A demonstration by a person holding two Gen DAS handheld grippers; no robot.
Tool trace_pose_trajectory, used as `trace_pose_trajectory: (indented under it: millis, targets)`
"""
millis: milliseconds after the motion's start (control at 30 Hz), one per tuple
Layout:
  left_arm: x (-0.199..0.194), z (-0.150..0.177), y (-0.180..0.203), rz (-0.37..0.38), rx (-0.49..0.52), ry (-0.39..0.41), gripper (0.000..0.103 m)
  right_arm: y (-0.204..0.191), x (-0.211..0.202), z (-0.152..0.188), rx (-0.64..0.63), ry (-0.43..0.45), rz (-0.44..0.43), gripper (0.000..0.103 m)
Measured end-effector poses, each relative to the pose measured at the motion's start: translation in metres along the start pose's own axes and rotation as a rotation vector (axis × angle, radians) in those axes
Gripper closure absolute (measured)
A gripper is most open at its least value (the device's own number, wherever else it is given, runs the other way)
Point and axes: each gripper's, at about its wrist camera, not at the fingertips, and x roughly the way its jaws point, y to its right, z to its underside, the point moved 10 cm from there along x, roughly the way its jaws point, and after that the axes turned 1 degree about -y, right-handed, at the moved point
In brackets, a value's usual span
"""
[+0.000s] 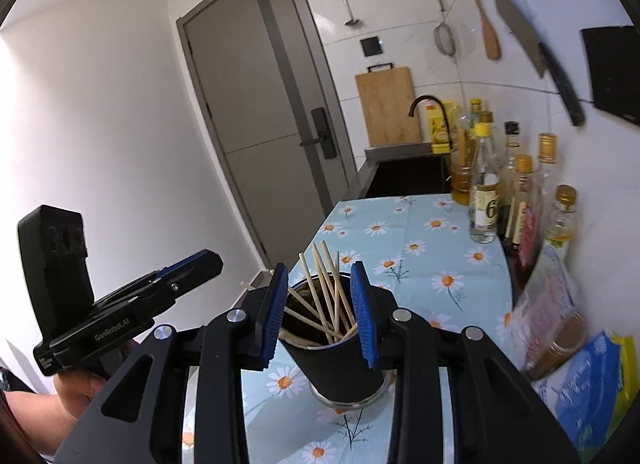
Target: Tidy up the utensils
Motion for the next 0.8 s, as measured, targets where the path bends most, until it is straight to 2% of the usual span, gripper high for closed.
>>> trace_pose_trajectory:
  millis: [133, 200, 467, 567, 733, 767, 800]
  targets:
    - [-0.014, 0.006, 0.012, 0.037, 0.035, -0.021, 0.076, -0.009, -0.022, 0.011, 0.012, 0.005, 0.016, 0.064]
    - [-0.023, 0.01, 0.017, 0.038, 0.055, -0.026, 0.07, -0.015, -0.032, 0.018, 0.016, 0.004, 0.008, 0.052]
    - [-0.049, 0.034, 0.032, 0.0, 0.052, -0.055, 0.067, -0.022, -0.058, 0.042, 0.006, -0.029, -0.027, 0.051]
    - [-0.057, 0.045, 0.034, -0.028, 0.03, -0.063, 0.061, -0.02, -0.067, 0.05, 0.006, -0.035, -0.048, 0.039]
    - [-0.063, 0.068, 0.037, -0.07, 0.017, -0.087, 0.048, -0.015, -0.081, 0.067, -0.008, -0.031, -0.04, 0.031]
    - [-0.065, 0.071, 0.037, -0.072, 0.012, -0.086, 0.046, -0.015, -0.083, 0.07, -0.006, -0.031, -0.049, 0.026]
    - [-0.068, 0.074, 0.037, -0.088, 0.012, -0.082, 0.044, -0.016, -0.085, 0.073, -0.009, -0.03, -0.059, 0.016]
